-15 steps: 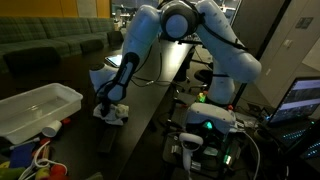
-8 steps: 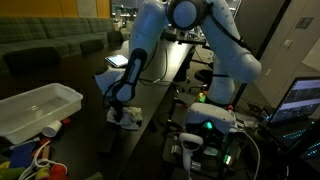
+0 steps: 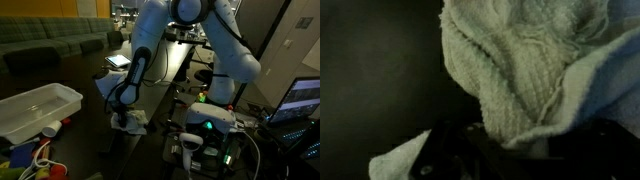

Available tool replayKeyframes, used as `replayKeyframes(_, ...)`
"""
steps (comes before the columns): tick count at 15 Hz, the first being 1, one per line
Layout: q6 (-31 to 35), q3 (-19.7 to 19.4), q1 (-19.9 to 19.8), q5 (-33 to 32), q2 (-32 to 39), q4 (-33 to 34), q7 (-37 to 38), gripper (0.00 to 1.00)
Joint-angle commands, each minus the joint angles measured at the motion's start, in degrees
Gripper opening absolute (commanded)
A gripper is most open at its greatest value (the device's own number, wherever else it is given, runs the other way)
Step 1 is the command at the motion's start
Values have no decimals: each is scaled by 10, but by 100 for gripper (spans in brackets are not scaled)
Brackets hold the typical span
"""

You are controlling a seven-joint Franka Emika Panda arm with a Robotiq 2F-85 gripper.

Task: Use the towel to push all contents to the left

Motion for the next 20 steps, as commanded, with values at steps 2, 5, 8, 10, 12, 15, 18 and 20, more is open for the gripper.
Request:
replayKeyframes(2,15,44,-16,-13,-1,3,-43,1)
replayKeyframes(5,18,69,-18,-11,6,19,-72,1)
replayKeyframes(8,20,99,-25,-3,9,34,-106,1)
replayKeyframes(10,22,115,-26,1,18,52,-122,1)
replayKeyframes(12,20,130,-28,6,27,73,-136,1)
replayKeyframes(15,23,145,-28,18,39,108,-139,1)
replayKeyframes(18,19,157,-31,42,56,151,-137,1)
replayKeyframes(20,14,162,-31,56,68,178,-136,1)
